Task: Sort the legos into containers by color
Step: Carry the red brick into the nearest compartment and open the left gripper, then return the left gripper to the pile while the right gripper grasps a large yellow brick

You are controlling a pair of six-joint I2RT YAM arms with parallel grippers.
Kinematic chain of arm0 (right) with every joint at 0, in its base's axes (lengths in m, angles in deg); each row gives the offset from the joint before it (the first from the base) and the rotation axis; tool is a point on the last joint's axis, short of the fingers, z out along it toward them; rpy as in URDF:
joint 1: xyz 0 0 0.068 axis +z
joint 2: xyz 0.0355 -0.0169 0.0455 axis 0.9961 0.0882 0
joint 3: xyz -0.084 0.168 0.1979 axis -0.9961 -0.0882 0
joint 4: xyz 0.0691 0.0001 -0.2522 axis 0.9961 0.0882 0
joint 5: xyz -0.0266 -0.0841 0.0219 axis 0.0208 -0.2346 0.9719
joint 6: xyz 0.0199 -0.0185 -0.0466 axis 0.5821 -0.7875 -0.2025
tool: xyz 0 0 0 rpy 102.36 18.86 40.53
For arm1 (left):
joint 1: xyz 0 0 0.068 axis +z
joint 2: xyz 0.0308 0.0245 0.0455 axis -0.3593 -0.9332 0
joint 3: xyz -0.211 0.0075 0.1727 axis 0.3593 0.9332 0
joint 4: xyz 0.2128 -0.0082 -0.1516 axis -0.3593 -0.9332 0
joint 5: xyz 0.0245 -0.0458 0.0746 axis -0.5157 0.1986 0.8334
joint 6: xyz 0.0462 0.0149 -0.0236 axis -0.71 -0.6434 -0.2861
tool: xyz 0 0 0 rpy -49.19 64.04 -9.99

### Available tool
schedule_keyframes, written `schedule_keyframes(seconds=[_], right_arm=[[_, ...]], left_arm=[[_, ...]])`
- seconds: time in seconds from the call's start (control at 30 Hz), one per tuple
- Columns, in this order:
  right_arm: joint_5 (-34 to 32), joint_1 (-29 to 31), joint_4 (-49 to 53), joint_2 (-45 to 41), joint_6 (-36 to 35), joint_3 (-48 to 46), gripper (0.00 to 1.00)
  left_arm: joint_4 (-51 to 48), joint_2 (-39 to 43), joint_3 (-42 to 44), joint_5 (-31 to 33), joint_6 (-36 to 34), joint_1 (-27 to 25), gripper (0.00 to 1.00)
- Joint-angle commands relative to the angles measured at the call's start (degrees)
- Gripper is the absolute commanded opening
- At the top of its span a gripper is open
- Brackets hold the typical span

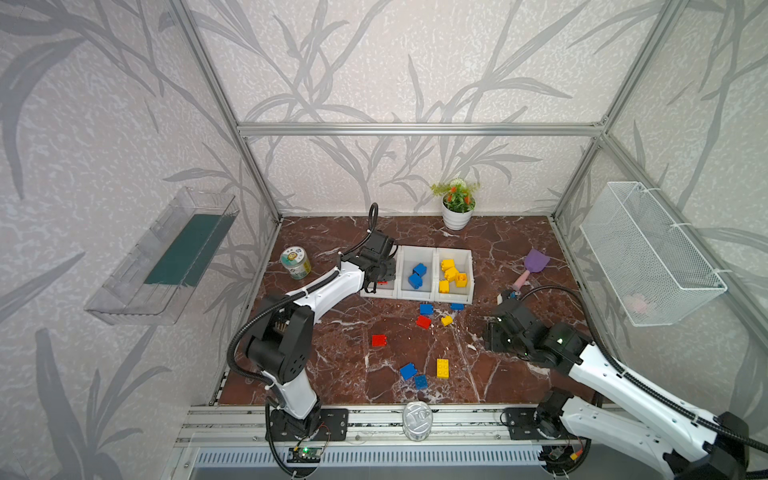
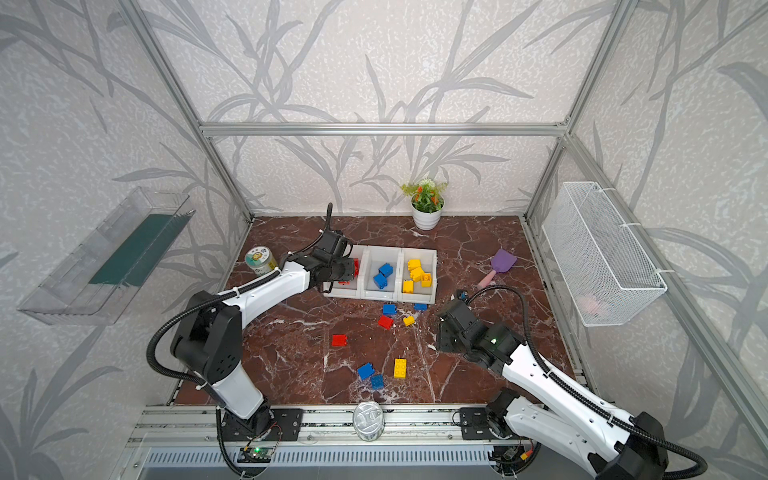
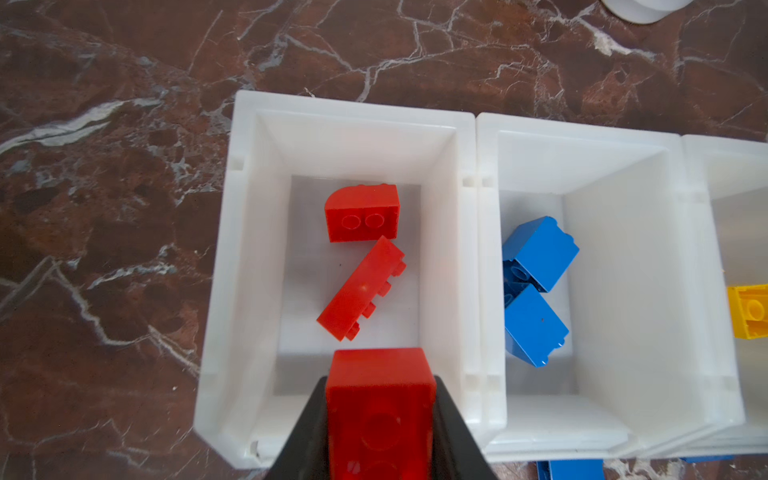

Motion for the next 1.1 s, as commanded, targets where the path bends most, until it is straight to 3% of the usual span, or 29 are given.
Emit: schedule_keyframes(seconds=[0.0, 0.1, 0.23, 0.33, 0.57, 0.83, 1.07], right_arm=[[-1.7, 0.3, 2.4, -0.7, 0.5, 1.5, 0.66], [-1.9, 0.3, 2.7, -1.0, 0.4, 1.7, 0.66], [-2.0, 0.3, 3.4, -1.6, 0.5, 1.5, 0.67], [-2.2, 0.3, 4.3, -2.5, 0.9, 1.1, 0.67], [-1.5, 0.3, 4.0, -3.5, 1.5, -0.2, 0.68], [2.1, 1.6, 2.1, 0.8, 2.5, -1.5, 0.68], [1.8, 13.3, -6.2, 10.0, 9.4, -1.9, 0.67]], left_arm=[[-0.8, -2.6, -2.6, -2.9, -1.7, 0.9, 0.29], [-0.6, -4.5, -3.9, -4.2, -1.9, 1.2, 0.34], [-0.5, -5.2, -4.2, -3.7, -1.1, 1.7, 0.51], [0.2, -3.7, -2.8, -3.3, -0.5, 1.8, 0.57], [1.6, 2.0, 1.4, -5.7, 1.1, 1.9, 0.59], [5.8, 12.5, 14.4, -11.5, 6.5, 1.9, 0.59], [7.7, 27.1, 29.1, -10.1, 10.9, 1.9, 0.6]])
